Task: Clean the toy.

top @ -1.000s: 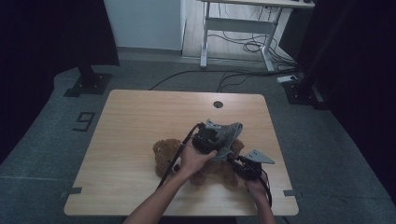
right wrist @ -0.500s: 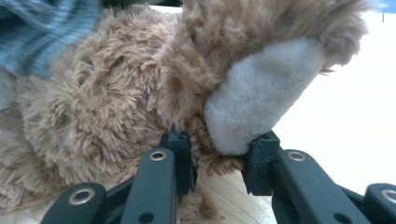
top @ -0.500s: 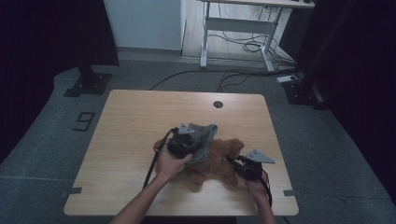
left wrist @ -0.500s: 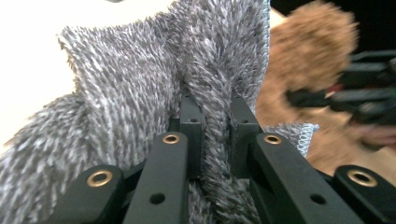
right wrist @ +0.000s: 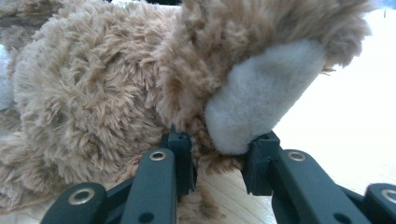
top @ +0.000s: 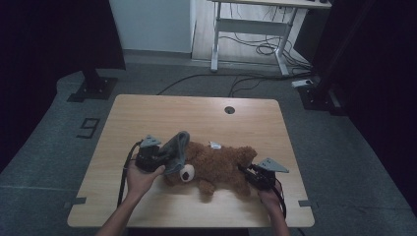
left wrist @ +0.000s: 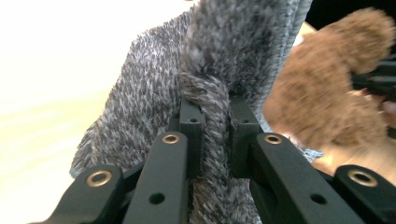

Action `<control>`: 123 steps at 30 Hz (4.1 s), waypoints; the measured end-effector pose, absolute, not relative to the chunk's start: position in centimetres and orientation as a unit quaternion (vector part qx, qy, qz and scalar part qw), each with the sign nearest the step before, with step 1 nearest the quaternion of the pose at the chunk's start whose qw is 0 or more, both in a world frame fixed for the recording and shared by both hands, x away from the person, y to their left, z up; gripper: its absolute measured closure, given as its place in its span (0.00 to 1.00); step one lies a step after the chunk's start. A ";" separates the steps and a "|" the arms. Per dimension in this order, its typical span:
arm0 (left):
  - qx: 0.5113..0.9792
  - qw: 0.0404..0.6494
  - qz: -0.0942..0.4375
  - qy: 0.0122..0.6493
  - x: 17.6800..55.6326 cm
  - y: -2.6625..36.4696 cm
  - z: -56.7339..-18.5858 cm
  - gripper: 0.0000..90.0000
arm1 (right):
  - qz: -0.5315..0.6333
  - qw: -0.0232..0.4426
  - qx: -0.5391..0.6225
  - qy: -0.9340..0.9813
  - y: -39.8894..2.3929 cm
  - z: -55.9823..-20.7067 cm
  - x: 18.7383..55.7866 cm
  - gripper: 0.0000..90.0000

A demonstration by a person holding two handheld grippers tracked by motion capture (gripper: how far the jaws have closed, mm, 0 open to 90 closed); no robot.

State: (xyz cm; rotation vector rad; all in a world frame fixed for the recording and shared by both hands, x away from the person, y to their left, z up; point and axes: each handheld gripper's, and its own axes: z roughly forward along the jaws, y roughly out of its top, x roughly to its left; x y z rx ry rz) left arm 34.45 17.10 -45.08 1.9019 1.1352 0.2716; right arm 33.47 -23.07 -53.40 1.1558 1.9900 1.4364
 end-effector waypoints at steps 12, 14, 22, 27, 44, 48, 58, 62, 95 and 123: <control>0.748 0.437 0.106 0.488 34.1 20.2 -46.5 0.88 | 0.517 0.213 0.416 0.717 -23.1 -53.4 33.4 0.77; 0.747 0.440 0.110 0.486 34.2 20.0 -45.9 0.88 | 0.516 0.215 0.415 0.718 -23.1 -53.4 33.5 0.77; 0.760 0.458 0.131 0.442 35.9 15.1 -41.5 0.88 | 0.516 0.218 0.415 0.717 -23.1 -53.3 33.5 0.77; 0.777 0.434 0.111 0.443 37.8 12.2 -42.5 0.88 | 0.516 0.219 0.413 0.718 -23.2 -53.2 33.5 0.77; 0.775 0.453 0.094 0.430 34.6 11.9 -46.8 0.90 | 0.567 0.234 0.415 0.671 -24.2 -47.7 32.0 0.30; 0.776 0.466 0.094 0.415 33.0 12.0 -47.1 0.90 | 0.564 0.232 0.394 0.688 -23.7 -44.2 33.1 0.27; 0.772 0.486 0.084 0.401 30.9 12.7 -47.5 0.90 | 0.481 0.108 0.375 0.785 -19.7 -44.7 37.0 0.15; 0.768 0.495 0.074 0.401 30.6 12.9 -47.6 0.89 | 0.473 0.063 0.369 0.797 -19.1 -47.3 36.3 0.12; 0.708 0.492 0.046 0.504 31.1 19.2 -49.0 0.88 | 0.548 0.065 0.371 0.747 -18.5 -50.9 33.8 0.67; 0.770 0.515 0.072 0.369 36.6 5.4 -40.7 0.88 | 0.546 0.159 0.378 0.730 -19.0 -52.5 34.9 0.54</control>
